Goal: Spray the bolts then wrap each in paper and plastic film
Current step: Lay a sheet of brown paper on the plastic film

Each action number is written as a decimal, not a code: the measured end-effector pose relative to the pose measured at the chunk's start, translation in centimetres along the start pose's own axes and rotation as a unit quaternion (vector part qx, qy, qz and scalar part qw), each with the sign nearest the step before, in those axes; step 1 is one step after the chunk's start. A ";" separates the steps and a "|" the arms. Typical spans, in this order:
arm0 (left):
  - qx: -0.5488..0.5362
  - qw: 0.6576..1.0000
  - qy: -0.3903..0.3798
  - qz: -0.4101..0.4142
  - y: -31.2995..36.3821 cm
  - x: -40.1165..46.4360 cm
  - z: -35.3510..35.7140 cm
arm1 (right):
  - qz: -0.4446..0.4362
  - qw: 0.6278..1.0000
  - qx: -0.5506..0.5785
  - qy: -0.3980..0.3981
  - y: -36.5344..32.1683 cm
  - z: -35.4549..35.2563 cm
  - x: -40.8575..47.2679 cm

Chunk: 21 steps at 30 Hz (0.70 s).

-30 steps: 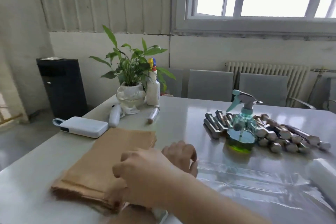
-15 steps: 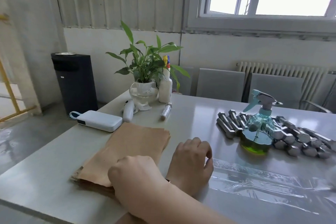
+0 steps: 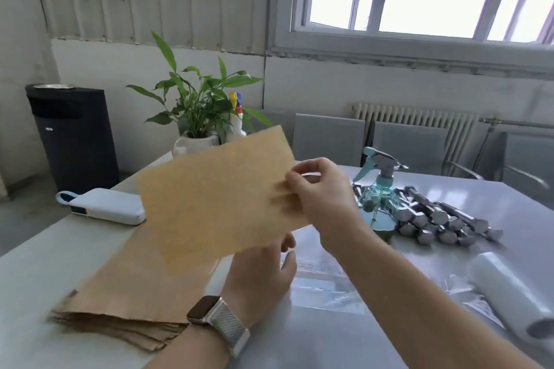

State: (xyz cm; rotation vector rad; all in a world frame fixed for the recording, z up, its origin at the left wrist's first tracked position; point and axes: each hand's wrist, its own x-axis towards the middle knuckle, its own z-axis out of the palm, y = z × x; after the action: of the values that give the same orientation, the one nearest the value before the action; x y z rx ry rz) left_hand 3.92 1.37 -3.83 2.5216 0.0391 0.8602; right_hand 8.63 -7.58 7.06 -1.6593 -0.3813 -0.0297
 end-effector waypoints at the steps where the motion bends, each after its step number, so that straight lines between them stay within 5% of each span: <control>1: 0.012 1.000 0.014 -0.026 -0.6 0.0 0.3 | 0.013 0.999 -0.007 0.032 0.4 -2.8 0.4; 3: -0.038 0.993 -0.032 -0.106 -1.2 0.1 0.3 | 0.039 0.997 -0.015 0.071 2.1 -7.8 0.3; 4: -0.146 0.977 -0.044 -0.152 -1.1 0.4 0.0 | 0.052 0.994 -0.021 0.089 2.9 -10.1 -0.3; 7: -0.467 0.856 0.017 -0.223 -1.1 1.2 -1.0 | 0.083 0.986 -0.046 0.138 5.6 -15.5 -2.8; 9: -0.541 0.809 -0.035 -0.229 -0.8 1.6 -1.3 | 0.106 0.981 -0.065 0.149 7.4 -17.4 -4.5; 11: -0.485 0.847 -0.090 -0.197 -0.4 1.4 -0.9 | 0.119 0.975 -0.113 0.148 8.7 -18.3 -5.6; 15: -0.141 0.982 -0.114 -0.053 -0.7 0.2 0.4 | 0.073 0.960 -0.256 0.090 9.9 -18.2 -6.8; 21: -0.047 0.991 -0.110 -0.056 -0.8 0.0 0.3 | 0.045 0.829 -0.556 -0.034 9.8 -18.3 -5.4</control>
State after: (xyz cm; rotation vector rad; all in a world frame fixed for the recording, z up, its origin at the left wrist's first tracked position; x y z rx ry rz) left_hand 4.19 1.93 -4.41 2.4838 0.0669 0.5241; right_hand 9.86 -27.31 -1.21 -2.8482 -0.3523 -0.1439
